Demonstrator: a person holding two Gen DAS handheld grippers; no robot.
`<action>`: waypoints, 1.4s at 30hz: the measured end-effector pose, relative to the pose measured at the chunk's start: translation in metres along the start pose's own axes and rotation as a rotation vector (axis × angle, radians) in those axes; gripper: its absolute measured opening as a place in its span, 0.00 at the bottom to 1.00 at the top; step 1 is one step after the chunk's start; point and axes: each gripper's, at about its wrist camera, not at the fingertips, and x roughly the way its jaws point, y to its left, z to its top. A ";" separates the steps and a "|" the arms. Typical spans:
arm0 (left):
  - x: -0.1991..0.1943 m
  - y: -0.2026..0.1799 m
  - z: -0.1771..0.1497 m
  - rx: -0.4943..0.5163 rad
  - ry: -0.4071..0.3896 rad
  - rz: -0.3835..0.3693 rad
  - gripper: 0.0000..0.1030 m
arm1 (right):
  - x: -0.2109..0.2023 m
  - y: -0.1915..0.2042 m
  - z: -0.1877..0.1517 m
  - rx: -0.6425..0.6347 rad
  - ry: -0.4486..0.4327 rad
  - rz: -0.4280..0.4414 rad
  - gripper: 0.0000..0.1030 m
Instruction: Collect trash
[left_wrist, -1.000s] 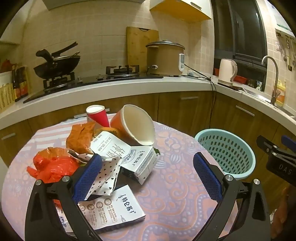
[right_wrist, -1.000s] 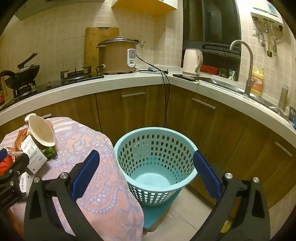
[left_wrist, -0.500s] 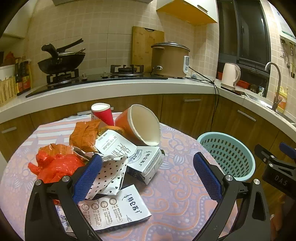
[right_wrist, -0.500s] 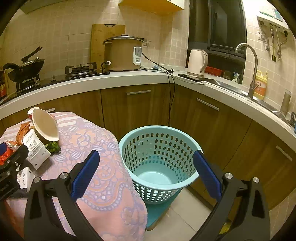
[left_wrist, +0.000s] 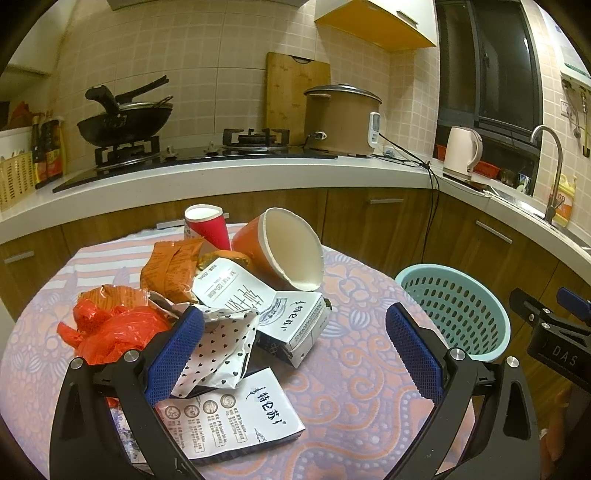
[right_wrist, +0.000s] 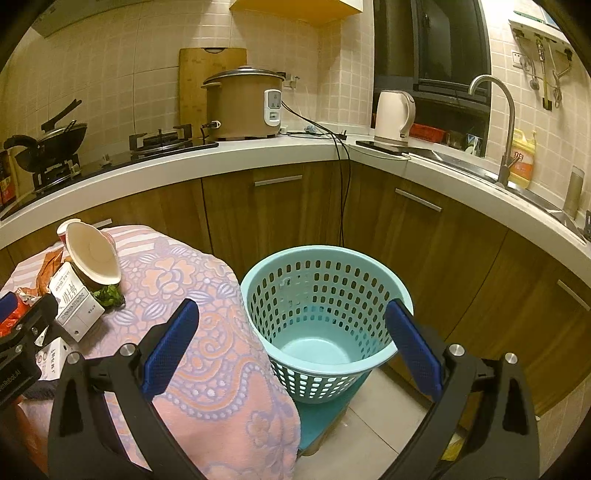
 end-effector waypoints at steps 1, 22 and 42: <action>0.000 -0.001 -0.001 0.002 -0.002 0.001 0.93 | 0.000 0.000 0.000 0.005 0.002 0.004 0.93; 0.000 0.011 -0.002 0.000 0.000 0.006 0.93 | 0.008 0.005 -0.008 0.035 0.006 -0.003 0.93; 0.002 0.003 -0.002 -0.007 0.000 -0.007 0.93 | 0.009 0.007 -0.007 0.024 0.013 0.011 0.93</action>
